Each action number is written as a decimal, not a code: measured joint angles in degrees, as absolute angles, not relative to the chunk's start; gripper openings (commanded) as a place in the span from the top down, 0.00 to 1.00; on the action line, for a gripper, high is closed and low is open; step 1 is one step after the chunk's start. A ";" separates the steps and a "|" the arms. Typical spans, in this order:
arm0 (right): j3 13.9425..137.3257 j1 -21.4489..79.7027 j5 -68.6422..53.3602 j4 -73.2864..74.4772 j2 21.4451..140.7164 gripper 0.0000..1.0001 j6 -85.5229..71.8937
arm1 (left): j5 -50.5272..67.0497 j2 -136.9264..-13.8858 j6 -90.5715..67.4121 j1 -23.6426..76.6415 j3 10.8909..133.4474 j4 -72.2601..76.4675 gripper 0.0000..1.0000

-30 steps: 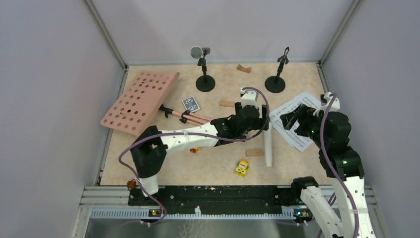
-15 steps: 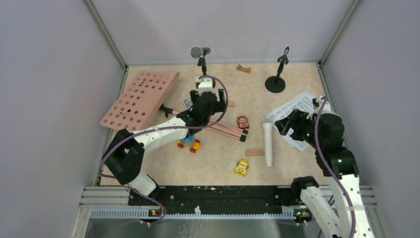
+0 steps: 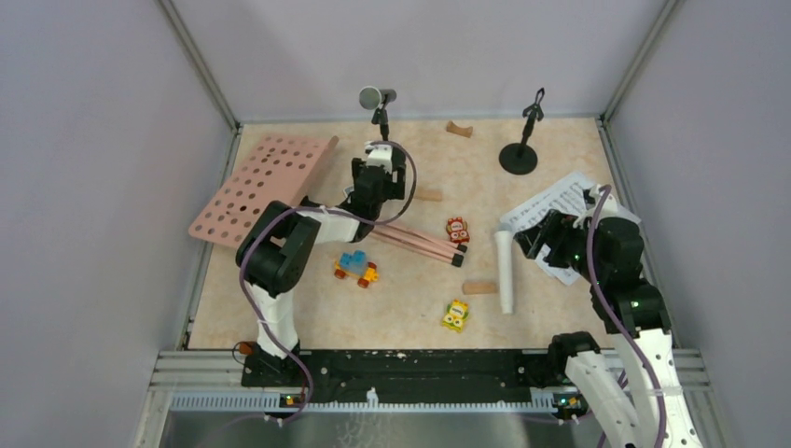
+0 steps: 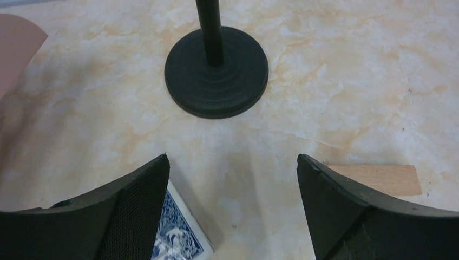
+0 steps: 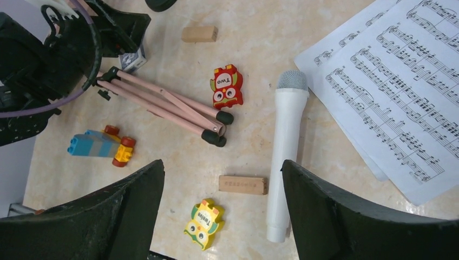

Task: Pack up the instrument practice props

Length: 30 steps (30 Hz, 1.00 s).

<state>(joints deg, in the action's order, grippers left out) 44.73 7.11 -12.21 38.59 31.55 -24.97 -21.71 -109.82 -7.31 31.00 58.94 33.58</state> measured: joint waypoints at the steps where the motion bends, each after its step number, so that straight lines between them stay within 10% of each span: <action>1: 44.56 7.11 -12.23 38.59 31.59 0.22 -24.60 | -20.40 -110.45 -7.01 30.37 58.96 34.85 0.11; 30: 43.94 7.11 -11.18 34.74 37.78 0.22 -17.12 | 4.89 -131.81 -7.11 21.02 67.70 74.85 0.25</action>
<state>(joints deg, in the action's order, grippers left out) 43.94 7.11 -11.18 34.74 37.78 -17.12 4.89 -131.81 -7.11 21.02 67.70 74.85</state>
